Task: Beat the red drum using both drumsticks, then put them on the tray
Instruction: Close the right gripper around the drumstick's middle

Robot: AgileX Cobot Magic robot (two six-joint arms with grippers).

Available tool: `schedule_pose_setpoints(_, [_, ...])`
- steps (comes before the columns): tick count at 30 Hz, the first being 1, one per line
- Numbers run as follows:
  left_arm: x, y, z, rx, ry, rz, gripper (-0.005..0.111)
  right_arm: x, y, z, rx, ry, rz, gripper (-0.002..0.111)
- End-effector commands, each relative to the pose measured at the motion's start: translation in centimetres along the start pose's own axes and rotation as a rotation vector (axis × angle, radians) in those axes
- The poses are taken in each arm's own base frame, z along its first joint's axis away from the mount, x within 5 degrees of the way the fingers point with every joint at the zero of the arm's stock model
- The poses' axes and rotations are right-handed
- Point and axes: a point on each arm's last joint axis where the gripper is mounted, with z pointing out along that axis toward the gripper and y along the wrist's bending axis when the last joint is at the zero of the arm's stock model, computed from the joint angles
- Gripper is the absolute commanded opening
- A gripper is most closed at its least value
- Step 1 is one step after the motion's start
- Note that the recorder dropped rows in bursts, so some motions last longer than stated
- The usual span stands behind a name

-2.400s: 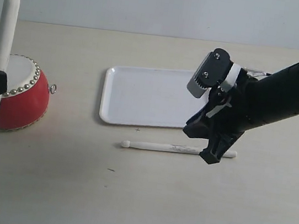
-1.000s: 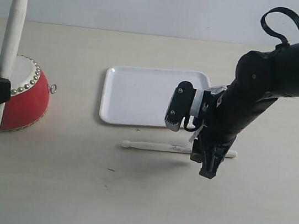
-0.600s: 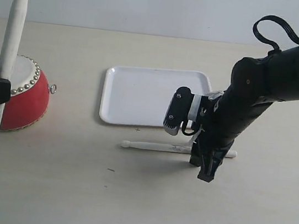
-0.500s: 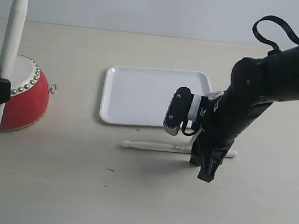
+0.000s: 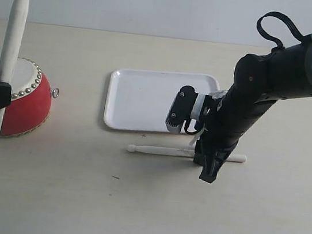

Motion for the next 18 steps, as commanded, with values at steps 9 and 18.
schedule_pose_setpoints(9, [0.0,0.0,0.0,0.003,-0.003,-0.005,0.0,1.9,1.8,3.4,-0.183,0.165,-0.017,0.006])
schedule_pose_setpoints(18, [0.0,0.0,0.0,0.003,-0.003,-0.005,0.0,2.3,2.5,3.2,-0.255,0.208,-0.004,0.0])
